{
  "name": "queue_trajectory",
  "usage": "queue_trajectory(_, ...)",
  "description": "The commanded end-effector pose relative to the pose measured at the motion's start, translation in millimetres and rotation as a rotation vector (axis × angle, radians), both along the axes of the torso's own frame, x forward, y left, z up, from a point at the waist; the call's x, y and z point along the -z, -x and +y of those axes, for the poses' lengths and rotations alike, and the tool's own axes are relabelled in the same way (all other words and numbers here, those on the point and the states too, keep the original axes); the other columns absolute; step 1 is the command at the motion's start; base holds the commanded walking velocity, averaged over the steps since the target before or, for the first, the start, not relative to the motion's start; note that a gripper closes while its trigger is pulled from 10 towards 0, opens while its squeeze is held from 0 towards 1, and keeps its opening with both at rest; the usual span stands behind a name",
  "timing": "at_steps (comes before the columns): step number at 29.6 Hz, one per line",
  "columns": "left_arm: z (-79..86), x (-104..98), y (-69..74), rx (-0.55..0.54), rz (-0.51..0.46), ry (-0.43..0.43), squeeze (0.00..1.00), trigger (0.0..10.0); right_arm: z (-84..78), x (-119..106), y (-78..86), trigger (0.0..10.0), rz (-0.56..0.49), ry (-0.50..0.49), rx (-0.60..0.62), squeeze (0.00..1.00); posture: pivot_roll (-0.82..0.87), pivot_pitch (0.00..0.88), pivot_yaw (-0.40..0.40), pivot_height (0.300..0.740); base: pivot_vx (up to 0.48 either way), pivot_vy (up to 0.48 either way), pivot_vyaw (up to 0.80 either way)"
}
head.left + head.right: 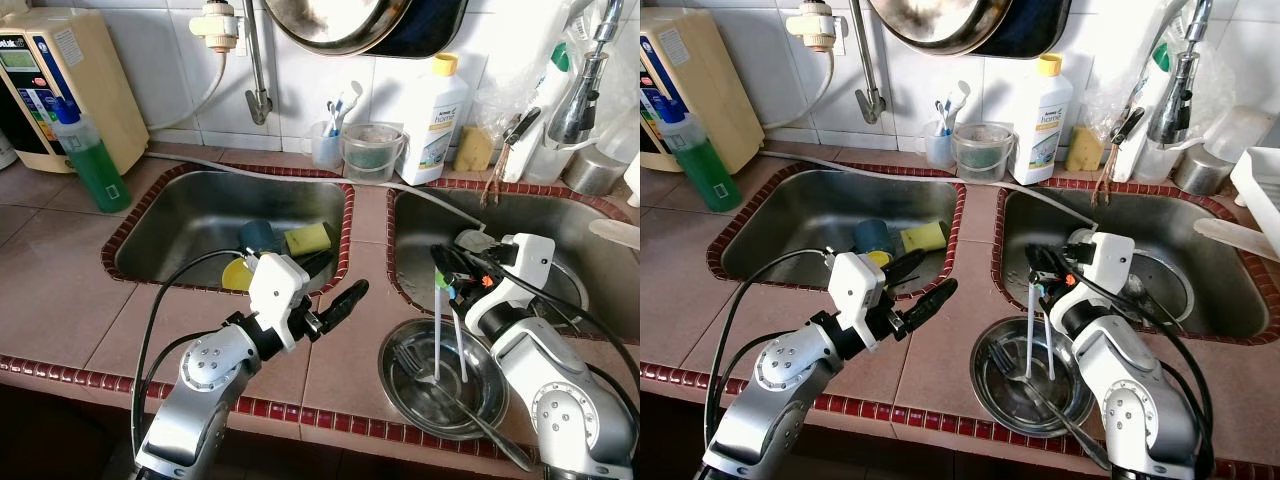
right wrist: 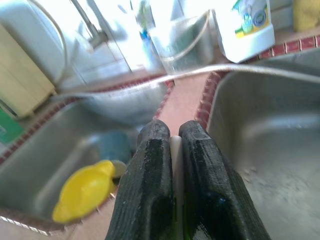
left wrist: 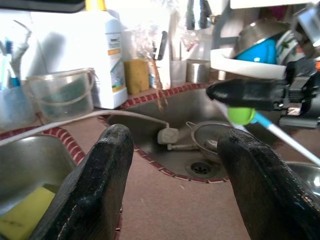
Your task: Kitchen organization
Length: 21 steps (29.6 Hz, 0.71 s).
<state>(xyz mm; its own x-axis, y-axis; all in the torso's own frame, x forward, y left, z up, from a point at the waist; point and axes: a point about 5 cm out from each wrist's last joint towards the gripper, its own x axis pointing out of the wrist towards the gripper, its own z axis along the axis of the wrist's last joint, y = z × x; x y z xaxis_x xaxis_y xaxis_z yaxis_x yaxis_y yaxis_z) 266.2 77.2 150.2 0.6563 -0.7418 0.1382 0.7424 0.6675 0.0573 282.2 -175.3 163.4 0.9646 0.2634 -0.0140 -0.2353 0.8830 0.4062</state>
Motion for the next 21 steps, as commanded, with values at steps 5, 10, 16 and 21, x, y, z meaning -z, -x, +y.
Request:
queue_trajectory(5, 5.2, -4, -7.2, -0.031, 0.01, 0.022, 0.0, 10.0, -1.7, -27, -0.6, 10.0, -0.146, -0.082, -0.005, 0.0, -0.27, 0.04, 0.054, 0.74, 0.0, 0.0, 0.0)
queue_trajectory(10, 8.9, -6, -12.1, -0.063, 0.018, 0.042, 0.0, 10.0, -3.2, -38, -3.0, 10.0, -0.207, -0.087, 0.024, 0.0, -0.26, 0.029, 0.052, 0.74, 0.0, 0.0, 0.0)
queue_trajectory(16, 18.8, -8, -25.3, -0.152, 0.025, 0.036, 0.0, 10.0, -15.9, -53, -6.3, 10.0, -0.307, -0.071, 0.208, 0.0, -0.26, 0.02, 0.049, 0.74, 0.0, 0.0, 0.0)
queue_trajectory(21, 30.7, -11, -38.9, -0.257, 0.022, 0.024, 0.0, 10.0, -27.3, -59, -7.0, 10.0, -0.352, 0.067, 0.363, 0.0, -0.26, 0.017, 0.051, 0.74, 0.0, 0.0, 0.0)
